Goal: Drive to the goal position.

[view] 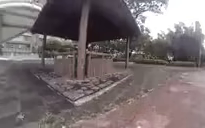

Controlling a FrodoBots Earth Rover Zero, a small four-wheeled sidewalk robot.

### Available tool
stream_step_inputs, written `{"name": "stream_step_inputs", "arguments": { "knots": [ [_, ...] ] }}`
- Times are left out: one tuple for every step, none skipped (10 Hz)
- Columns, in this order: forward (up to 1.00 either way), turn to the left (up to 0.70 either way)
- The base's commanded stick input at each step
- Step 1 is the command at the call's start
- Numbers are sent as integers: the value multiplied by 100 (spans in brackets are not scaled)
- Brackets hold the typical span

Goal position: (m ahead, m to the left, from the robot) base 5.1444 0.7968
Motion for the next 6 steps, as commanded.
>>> {"name": "stream_step_inputs", "arguments": {
  "knots": [
    [0,100],
    [0,100],
    [0,100],
    [0,100],
    [0,100],
    [0,100]
  ]
}}
